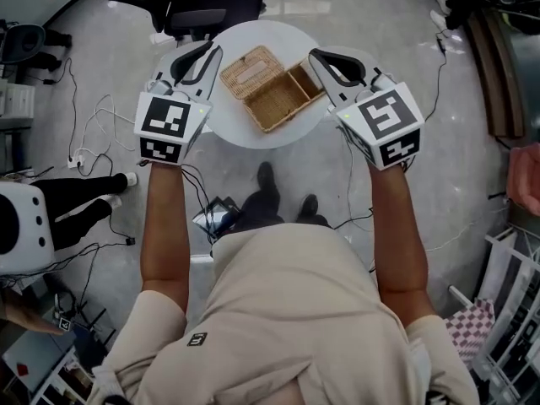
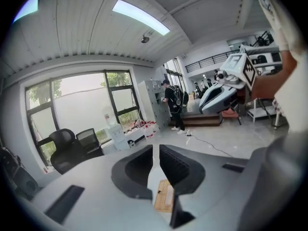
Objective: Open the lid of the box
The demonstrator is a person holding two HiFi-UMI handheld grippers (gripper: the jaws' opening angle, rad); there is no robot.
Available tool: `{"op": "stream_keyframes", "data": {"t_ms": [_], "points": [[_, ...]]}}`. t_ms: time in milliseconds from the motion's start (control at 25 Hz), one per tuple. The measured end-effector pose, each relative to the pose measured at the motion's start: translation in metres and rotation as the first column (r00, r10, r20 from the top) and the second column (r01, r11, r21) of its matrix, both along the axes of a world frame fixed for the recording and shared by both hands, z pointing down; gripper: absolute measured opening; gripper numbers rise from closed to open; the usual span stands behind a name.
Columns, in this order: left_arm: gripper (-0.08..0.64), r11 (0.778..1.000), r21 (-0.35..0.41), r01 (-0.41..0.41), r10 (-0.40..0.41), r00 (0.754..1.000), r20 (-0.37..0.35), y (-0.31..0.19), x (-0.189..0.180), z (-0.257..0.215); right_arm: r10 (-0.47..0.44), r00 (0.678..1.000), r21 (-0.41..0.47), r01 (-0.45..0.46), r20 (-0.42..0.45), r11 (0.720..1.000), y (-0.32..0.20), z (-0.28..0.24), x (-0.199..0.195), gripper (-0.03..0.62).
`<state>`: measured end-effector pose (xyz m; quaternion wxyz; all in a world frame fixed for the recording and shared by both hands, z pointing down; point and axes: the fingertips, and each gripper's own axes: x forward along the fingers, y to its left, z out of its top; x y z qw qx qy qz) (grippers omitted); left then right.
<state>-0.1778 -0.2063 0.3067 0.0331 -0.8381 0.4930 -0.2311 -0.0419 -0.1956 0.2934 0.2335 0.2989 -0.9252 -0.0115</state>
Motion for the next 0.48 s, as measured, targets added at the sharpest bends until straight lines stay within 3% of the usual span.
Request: {"op": "stream_keyframes", "data": {"t_ms": [160,480], "points": [[0.043,0.999,0.018,-0.040,0.042,0.985,-0.170,0.018,0.019,-0.041,-0.021,0.999,0.043,0.019,0.045,0.999,0.009,-0.033,0.002,-0.008],[0.043,0.991,0.110,-0.077,0.109,0.940,-0.322,0.053,0.043,-0.105,-0.066,0.990,0.119,0.051,0.123,0.992,0.035,-0.089,0.014,-0.008]]}}
